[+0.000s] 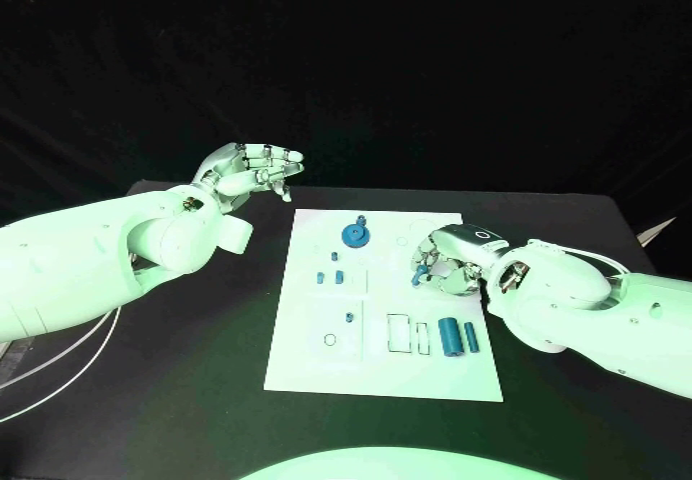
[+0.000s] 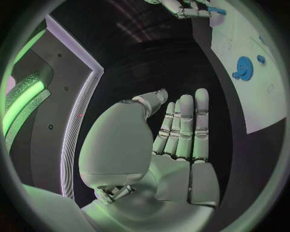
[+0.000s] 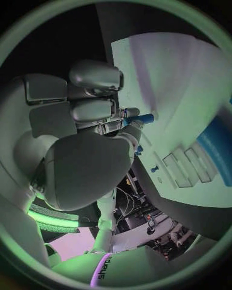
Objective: Assemble the parts on the task board
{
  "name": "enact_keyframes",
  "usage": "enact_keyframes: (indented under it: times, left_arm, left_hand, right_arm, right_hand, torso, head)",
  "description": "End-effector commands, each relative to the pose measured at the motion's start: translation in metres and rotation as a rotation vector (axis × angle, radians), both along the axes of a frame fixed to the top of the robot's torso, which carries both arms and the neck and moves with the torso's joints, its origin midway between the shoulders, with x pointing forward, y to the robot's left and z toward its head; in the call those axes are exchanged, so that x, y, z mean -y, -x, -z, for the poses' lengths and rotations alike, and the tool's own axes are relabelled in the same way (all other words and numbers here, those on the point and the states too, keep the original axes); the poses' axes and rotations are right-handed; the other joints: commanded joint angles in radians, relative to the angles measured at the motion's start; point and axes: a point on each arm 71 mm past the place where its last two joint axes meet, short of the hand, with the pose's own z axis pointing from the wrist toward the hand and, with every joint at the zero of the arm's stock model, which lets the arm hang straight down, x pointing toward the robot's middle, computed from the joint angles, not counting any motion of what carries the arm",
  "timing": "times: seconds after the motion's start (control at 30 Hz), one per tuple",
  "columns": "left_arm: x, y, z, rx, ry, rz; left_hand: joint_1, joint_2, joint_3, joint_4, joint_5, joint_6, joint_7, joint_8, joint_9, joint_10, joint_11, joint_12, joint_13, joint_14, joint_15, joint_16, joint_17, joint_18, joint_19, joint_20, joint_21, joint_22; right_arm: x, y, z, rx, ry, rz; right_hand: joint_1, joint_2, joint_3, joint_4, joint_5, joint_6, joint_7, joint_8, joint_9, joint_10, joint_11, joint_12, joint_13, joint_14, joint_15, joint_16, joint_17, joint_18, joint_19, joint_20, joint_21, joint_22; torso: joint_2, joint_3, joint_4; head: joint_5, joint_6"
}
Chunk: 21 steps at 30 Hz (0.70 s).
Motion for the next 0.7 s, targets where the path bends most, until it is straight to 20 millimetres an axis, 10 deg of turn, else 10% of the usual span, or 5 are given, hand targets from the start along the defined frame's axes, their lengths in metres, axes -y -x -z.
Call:
enact_keyframes:
  times: [0.03,0.4,0.7]
  left_arm:
    - [0.002,0.0,-0.001,0.003,0.01,0.01]
    - [0.006,-0.001,0.0,0.001,0.013,0.016]
    - [0.008,-0.001,0.001,0.0,0.015,0.02]
  left_hand:
    - [0.001,0.009,-0.004,0.0,0.0,-0.003,0.005,-0.001,-0.002,0.001,0.002,-0.003,-0.001,-0.007,0.003,-0.005,-0.001,0.016,0.006,0.001,-0.006,-0.002]
    - [0.003,0.008,-0.005,-0.001,0.0,-0.005,0.006,-0.002,-0.002,-0.001,0.003,-0.004,-0.002,-0.007,0.002,-0.005,-0.001,0.016,0.006,0.001,-0.007,-0.002]
    - [0.003,0.008,-0.005,-0.001,0.0,-0.005,0.006,-0.002,-0.002,-0.001,0.003,-0.004,-0.002,-0.007,0.002,-0.005,-0.001,0.016,0.006,0.001,-0.007,-0.002]
  right_arm:
    - [0.001,0.002,-0.009,0.008,-0.015,0.004]
    - [-0.016,0.017,-0.037,0.007,-0.062,-0.049]
    - [-0.071,0.039,-0.035,0.018,-0.084,-0.205]
  right_hand:
    - [-0.01,0.001,0.005,-0.001,0.002,-0.005,-0.002,0.031,0.049,0.063,-0.053,-0.005,0.0,0.017,-0.008,0.003,-0.001,-0.02,0.003,-0.006,0.005,0.001]
    - [-0.022,-0.001,0.014,-0.013,0.003,-0.005,-0.004,0.039,0.056,0.069,-0.055,-0.008,0.001,0.017,-0.009,0.004,0.0,-0.02,0.002,-0.006,0.005,0.003]
    - [-0.025,-0.001,0.019,-0.019,0.003,-0.006,-0.005,0.042,0.059,0.07,-0.055,-0.01,0.001,0.017,-0.01,0.003,-0.001,-0.02,0.002,-0.007,0.005,0.003]
  torso:
    - [-0.001,-0.0008,-0.0014]
    - [-0.001,-0.0002,0.001]
    - [0.0,-0.0006,0.0005]
  head:
    - [0.0,0.002]
    - [0.002,0.008]
    - [0.017,0.005]
